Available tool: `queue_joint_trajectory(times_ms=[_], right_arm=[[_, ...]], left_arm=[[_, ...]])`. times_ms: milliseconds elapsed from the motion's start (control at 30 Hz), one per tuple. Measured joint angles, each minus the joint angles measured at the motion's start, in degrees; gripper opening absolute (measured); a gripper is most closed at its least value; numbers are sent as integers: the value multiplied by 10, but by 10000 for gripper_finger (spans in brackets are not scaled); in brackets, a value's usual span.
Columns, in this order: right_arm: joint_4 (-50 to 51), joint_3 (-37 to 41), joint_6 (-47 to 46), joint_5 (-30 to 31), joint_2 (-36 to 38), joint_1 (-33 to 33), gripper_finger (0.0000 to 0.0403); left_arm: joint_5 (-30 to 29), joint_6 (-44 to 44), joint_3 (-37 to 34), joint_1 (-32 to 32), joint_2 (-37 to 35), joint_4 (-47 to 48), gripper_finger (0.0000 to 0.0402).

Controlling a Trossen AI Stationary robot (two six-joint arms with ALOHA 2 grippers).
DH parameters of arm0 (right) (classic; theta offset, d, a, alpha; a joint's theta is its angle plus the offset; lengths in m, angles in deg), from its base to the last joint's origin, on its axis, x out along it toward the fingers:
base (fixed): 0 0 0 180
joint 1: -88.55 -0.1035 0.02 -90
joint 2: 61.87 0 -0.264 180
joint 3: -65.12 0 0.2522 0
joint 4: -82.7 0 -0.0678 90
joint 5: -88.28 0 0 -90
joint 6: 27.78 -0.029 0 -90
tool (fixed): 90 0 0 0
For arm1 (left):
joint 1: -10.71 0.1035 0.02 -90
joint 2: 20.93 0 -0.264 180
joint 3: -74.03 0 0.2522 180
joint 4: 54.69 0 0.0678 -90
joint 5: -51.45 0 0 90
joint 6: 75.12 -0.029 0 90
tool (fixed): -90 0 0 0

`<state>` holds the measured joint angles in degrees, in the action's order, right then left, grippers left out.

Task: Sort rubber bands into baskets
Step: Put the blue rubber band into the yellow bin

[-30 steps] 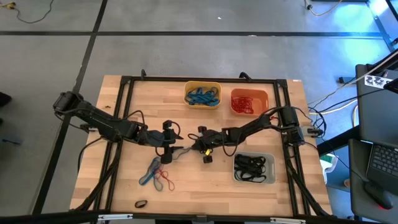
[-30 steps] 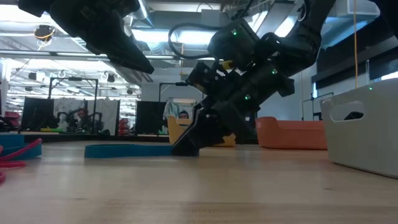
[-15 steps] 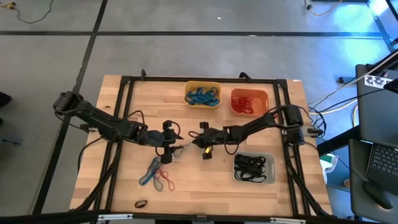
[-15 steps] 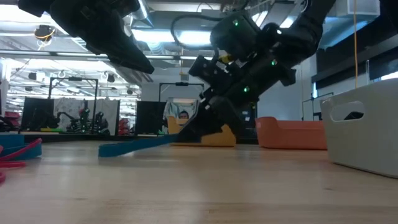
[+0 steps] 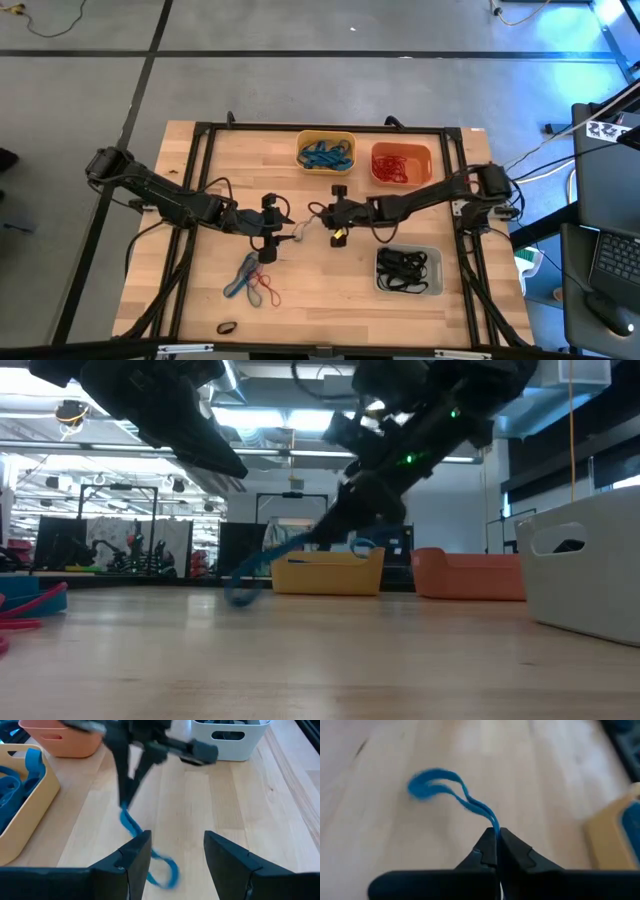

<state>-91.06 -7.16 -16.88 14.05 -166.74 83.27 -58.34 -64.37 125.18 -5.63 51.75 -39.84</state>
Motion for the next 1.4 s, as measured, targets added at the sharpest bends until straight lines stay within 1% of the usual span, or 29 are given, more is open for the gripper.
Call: queue_joint_trajectory(times_ms=[167,333,533,600,800,867,1067,1233,1400], right_arm=[[25,0,17,66,45,0,12],[25,0,70,126,93,5,11],[15,0,106,131,119,46,11],[14,0,107,123,119,67,11],[0,0,105,60,119,135,10],[-20,0,103,49,119,155,10],[-97,0,99,-20,97,208,10],[-146,-1,99,-29,64,235,10],[-149,-1,89,-20,37,253,10]], left_arm=[[0,0,0,0,0,0,180],[0,0,0,0,0,0,180],[0,-2,0,0,0,0,180],[0,-2,0,0,0,0,180],[-11,-2,0,0,0,-4,180],[-15,-2,0,0,0,-5,180],[-17,-1,0,0,0,-6,180],[-17,-1,0,0,0,-6,180],[-17,-1,0,0,0,-5,180]])
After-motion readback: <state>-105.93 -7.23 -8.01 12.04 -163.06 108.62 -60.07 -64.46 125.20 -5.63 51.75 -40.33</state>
